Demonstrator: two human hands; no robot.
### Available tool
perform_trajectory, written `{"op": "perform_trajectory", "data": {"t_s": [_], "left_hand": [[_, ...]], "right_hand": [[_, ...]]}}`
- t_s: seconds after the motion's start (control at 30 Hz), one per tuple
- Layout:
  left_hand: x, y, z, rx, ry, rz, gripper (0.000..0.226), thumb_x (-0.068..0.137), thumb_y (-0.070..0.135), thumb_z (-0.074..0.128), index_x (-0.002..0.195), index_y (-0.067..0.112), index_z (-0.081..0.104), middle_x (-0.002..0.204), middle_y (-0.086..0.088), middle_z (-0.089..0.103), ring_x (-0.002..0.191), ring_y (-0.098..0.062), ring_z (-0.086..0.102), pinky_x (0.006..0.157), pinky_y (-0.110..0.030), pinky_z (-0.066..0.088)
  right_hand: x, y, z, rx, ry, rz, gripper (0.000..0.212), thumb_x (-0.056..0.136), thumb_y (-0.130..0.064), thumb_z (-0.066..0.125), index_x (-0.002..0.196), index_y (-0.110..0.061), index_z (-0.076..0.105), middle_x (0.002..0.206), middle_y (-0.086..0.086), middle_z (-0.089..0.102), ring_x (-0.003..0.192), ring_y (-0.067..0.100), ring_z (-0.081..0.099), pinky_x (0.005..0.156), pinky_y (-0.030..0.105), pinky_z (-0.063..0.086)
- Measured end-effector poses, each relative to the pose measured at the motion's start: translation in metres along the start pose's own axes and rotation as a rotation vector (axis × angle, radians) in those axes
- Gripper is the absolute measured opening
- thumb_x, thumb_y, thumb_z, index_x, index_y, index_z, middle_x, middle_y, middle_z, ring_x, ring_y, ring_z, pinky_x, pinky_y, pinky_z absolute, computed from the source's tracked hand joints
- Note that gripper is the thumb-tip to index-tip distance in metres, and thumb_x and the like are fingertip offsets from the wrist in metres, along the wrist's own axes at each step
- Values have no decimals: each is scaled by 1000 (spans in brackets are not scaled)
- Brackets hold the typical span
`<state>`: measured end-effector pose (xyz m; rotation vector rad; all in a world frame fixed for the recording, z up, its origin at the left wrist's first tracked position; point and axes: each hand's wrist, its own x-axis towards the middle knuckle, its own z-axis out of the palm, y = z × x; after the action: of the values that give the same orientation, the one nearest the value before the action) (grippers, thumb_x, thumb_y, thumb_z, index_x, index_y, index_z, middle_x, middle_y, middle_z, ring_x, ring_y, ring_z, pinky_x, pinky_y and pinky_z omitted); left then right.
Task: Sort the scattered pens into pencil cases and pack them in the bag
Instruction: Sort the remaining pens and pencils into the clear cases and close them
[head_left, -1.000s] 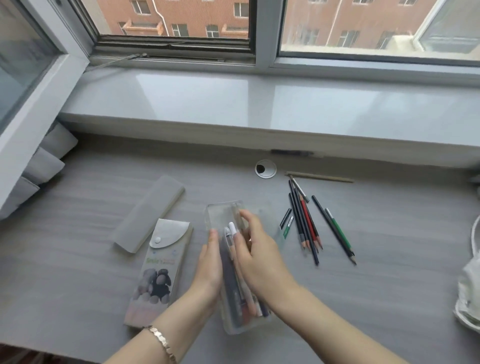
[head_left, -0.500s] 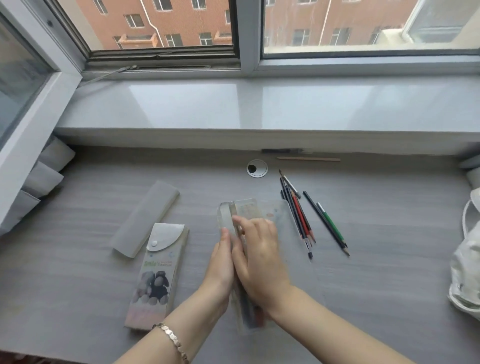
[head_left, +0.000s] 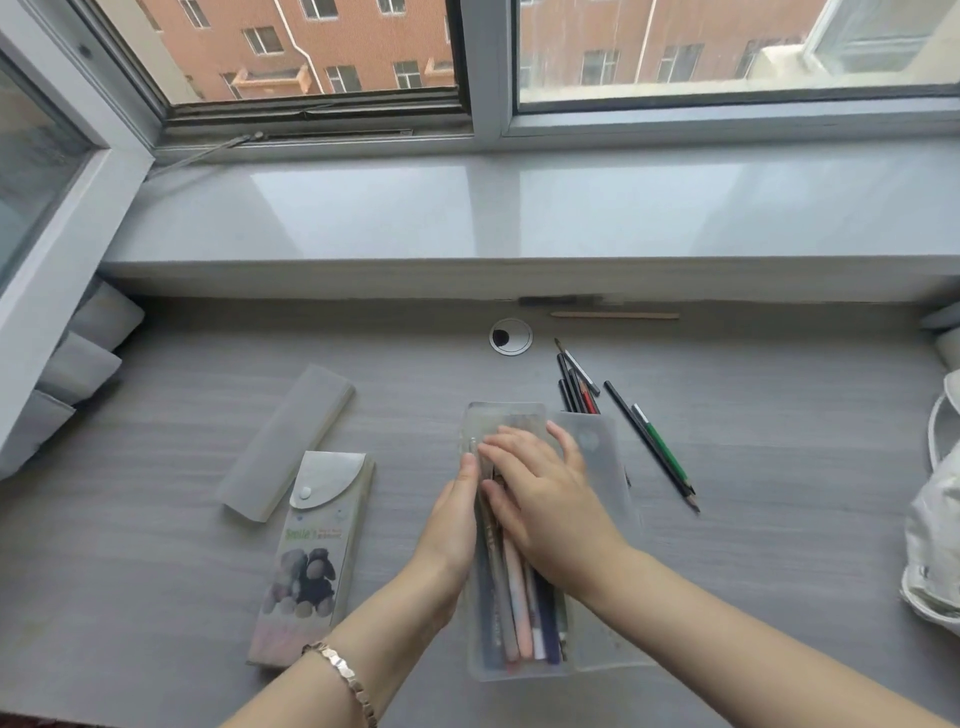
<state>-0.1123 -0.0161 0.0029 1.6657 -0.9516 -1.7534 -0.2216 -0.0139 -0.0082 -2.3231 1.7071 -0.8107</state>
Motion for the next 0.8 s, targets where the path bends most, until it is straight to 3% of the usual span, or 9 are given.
{"op": "perform_trajectory", "data": {"t_s": [0.13, 0.27, 0.33, 0.4, 0.47, 0.53, 0.6, 0.67, 0.8], "left_hand": [[11, -1, 2, 30, -2, 1, 44, 99, 44, 22, 119, 25, 56, 114, 11, 60, 100, 8, 53, 79, -8, 38], [25, 10, 10, 62, 8, 23, 33, 100, 36, 23, 92, 38, 55, 94, 25, 56, 84, 21, 46, 64, 3, 38], [35, 16, 13, 62, 19, 28, 34, 100, 36, 25, 92, 35, 58, 98, 18, 61, 89, 14, 52, 70, 0, 40], [48, 19, 13, 63, 59, 16, 37, 97, 44, 28, 101, 27, 61, 112, 7, 63, 102, -2, 57, 88, -15, 41], [59, 22, 11, 94, 79, -31, 44, 94, 54, 29, 107, 27, 61, 118, 6, 62, 112, -11, 55, 101, -29, 38], [68, 26, 9, 123, 94, -56, 51, 93, 57, 29, 108, 24, 64, 117, 4, 64, 113, -14, 55, 105, -34, 37], [75, 30, 6, 147, 109, -58, 53, 93, 56, 28, 112, 21, 64, 119, 4, 63, 115, -15, 54, 105, -34, 36], [81, 32, 3, 169, 129, -54, 51, 93, 56, 28, 109, 23, 64, 119, 5, 62, 116, -15, 53, 104, -34, 36], [87, 29, -6, 154, 145, -74, 53, 91, 59, 29, 107, 23, 65, 116, 5, 64, 114, -15, 55, 106, -38, 36]], "right_hand": [[-3, 8, 2, 46, -12, 18, 37, 76, -25, 45, 112, -19, 51, 108, -2, 65, 107, 10, 50, 102, 40, 23], [9, 16, 6, -82, -39, 24, 49, 71, -26, 41, 119, -19, 48, 119, 2, 62, 112, 16, 43, 99, 45, 23], [19, 23, 5, -83, 8, 5, 42, 74, -26, 42, 114, -18, 50, 114, 2, 64, 111, 17, 45, 98, 44, 26], [38, 39, 2, 11, 96, 17, 33, 79, -22, 42, 108, -14, 55, 105, 5, 66, 104, 19, 48, 94, 38, 32], [67, 67, -2, 101, 149, 123, 30, 81, -12, 41, 101, -6, 62, 98, 9, 67, 96, 23, 55, 86, 35, 41], [99, 103, -2, 87, 9, 296, 31, 81, -2, 42, 103, -2, 64, 108, 12, 63, 101, 31, 57, 85, 37, 45], [129, 137, 3, -36, -228, 399, 38, 84, 4, 40, 117, -4, 57, 124, 12, 54, 114, 32, 50, 90, 37, 42], [151, 161, 10, -201, -410, 440, 44, 86, 4, 38, 127, -8, 48, 129, 15, 50, 117, 34, 47, 91, 40, 42], [166, 173, 27, -394, -555, 428, 42, 90, -1, 40, 131, -6, 40, 135, 16, 41, 123, 35, 40, 90, 41, 44]]}}
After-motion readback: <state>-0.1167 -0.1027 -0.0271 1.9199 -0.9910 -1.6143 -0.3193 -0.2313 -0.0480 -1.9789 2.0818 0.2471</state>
